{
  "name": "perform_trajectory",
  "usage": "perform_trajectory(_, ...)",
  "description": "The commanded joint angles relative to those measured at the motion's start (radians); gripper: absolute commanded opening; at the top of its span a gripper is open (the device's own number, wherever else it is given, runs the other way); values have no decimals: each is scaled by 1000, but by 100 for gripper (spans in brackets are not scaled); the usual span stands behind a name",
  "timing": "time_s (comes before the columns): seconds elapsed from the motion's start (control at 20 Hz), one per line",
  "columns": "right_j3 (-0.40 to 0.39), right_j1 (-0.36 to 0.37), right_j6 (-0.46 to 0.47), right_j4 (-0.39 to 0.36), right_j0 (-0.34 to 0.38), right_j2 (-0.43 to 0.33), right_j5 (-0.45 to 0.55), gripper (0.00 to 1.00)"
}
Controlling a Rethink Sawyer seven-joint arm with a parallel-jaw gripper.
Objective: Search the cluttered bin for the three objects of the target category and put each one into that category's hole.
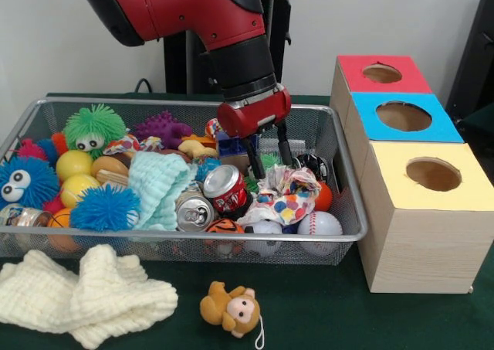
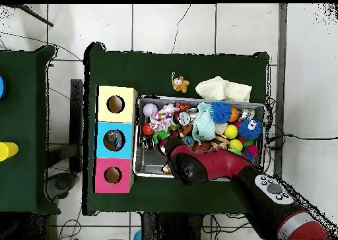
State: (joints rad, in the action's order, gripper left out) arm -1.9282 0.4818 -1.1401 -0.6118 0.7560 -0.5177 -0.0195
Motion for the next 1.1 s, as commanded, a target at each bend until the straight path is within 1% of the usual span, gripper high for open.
perform_trajectory(0.05,87,35,-207,6,-13,78,-142,100)
perform_trajectory(0.15,80,25,-199,6,9,50,-142,100)
perform_trajectory(0.25,70,1,-188,-3,41,5,-137,100)
perform_trajectory(0.3,64,-18,-179,-14,69,-27,-125,100)
perform_trajectory(0.4,59,-69,-159,-30,115,-91,-92,100)
perform_trajectory(0.5,65,-134,-125,-40,155,-147,-37,100)
perform_trajectory(0.55,69,-159,-111,-41,166,-163,-16,100)
perform_trajectory(0.8,92,-231,-71,-47,181,-171,25,100)
perform_trajectory(0.95,101,-262,-54,-47,190,-183,45,100)
perform_trajectory(1.1,96,-278,-45,-46,200,-203,60,100)
